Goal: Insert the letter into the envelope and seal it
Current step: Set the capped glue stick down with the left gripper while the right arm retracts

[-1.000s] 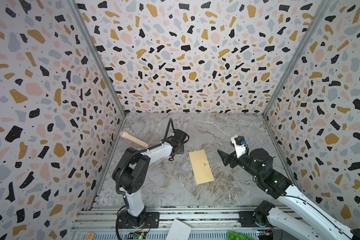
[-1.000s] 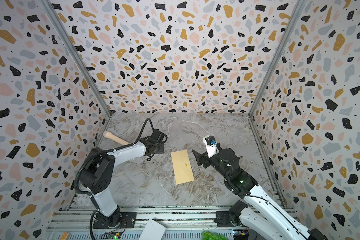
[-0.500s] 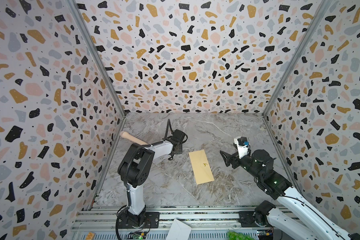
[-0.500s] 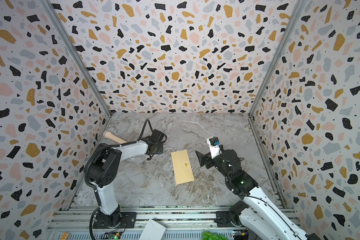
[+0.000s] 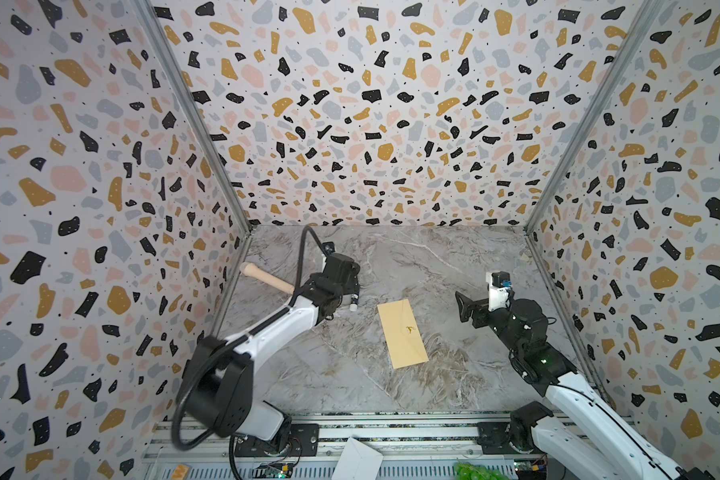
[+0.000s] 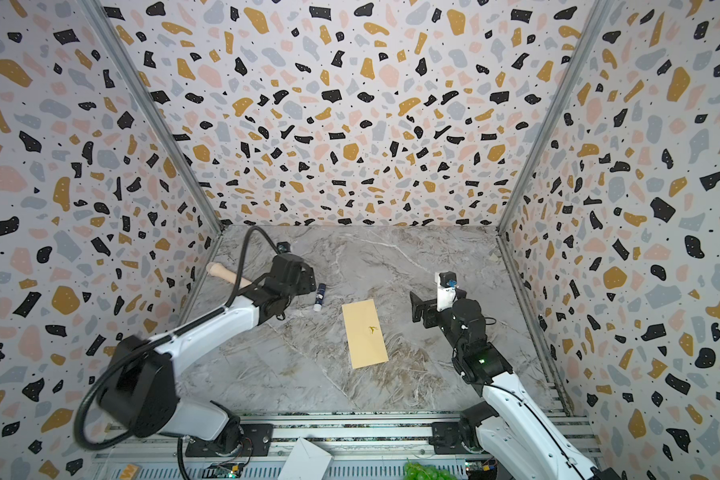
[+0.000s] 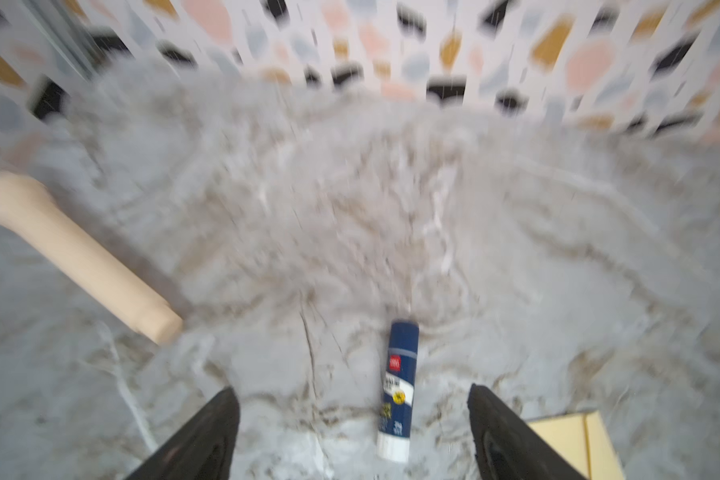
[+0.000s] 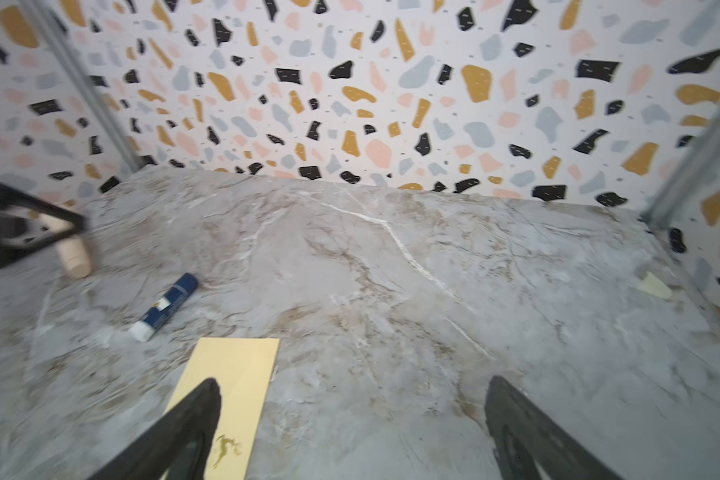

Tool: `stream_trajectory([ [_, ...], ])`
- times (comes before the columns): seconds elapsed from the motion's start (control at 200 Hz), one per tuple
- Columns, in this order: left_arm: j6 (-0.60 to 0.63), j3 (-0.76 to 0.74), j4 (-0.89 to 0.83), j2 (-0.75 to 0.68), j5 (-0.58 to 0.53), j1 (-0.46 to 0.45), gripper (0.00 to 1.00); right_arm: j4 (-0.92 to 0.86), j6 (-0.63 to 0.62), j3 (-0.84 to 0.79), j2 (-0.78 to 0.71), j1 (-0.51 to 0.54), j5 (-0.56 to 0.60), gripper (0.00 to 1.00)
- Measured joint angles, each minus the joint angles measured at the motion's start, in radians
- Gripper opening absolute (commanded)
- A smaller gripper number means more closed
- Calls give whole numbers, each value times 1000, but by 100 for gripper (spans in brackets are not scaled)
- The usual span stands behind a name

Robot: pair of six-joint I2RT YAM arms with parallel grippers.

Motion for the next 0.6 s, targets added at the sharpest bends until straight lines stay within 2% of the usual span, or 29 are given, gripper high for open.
stream_trajectory([
  [0.04,32,-82,86,-97,-63,0,100,23,7,-20,21,-37,19,100],
  [0.13,99,-290,293,-264,-216,0,100,83,23,-63,84,-132,48,100],
  [0.22,183,-495,484,-336,-336,3,100,164,31,-107,151,-209,58,100],
  [0.305,262,-652,641,-326,-414,10,100,267,24,-158,216,-254,71,100],
  [0.39,338,-744,792,-263,-464,19,100,383,0,-218,287,-264,84,100],
  [0.481,410,-757,892,-203,-487,27,100,512,-24,-275,366,-265,92,100],
  [0.601,463,-753,1007,-196,-504,39,100,649,-56,-302,444,-265,82,100],
])
